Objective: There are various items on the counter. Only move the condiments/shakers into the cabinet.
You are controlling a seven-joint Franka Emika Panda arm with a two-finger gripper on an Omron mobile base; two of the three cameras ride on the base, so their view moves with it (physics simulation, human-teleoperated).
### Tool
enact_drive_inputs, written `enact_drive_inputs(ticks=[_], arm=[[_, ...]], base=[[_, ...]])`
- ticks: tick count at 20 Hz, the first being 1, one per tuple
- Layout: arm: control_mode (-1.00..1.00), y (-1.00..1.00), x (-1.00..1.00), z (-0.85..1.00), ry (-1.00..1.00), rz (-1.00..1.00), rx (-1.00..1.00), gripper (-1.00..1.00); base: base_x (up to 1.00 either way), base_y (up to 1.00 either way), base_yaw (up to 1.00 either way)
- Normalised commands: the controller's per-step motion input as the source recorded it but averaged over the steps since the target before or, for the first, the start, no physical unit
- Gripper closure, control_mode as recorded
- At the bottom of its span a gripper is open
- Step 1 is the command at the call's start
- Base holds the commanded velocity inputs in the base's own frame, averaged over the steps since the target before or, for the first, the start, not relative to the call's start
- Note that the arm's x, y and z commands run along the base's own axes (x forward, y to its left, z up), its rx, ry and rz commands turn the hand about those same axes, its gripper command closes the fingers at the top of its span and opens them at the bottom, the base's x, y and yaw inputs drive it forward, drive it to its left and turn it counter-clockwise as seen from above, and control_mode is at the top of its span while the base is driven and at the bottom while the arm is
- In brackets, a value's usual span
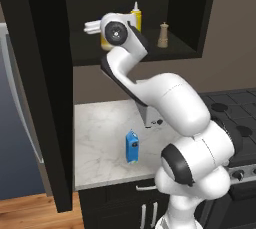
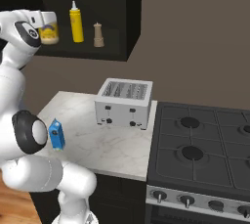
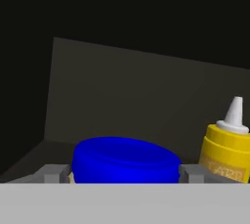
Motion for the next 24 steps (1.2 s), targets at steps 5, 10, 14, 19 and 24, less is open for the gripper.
enact_drive_inputs(ticks=[5,10,14,19,24], arm=[[-1.00,0.09,0.18,-0.24,0.00,0.00,0.00,1.00],[-1.00,0.02,0.04,-0.46,0.00,0.00,0.00,1.00],[-1.00,0.00,0.00,-0.44,-0.03,0.00,0.00,1.00],[-1.00,0.00,0.00,-0.13,-0.03,0.00,0.00,1.00],[-1.00,0.00,0.00,0.00,0.00,0.00,0.00,-1.00]], base=[[0.00,0.00,0.00],[0.00,0.00,0.00],[0.00,0.00,0.00],[0.00,0.00,0.00],[0.00,0.00,0.00]])
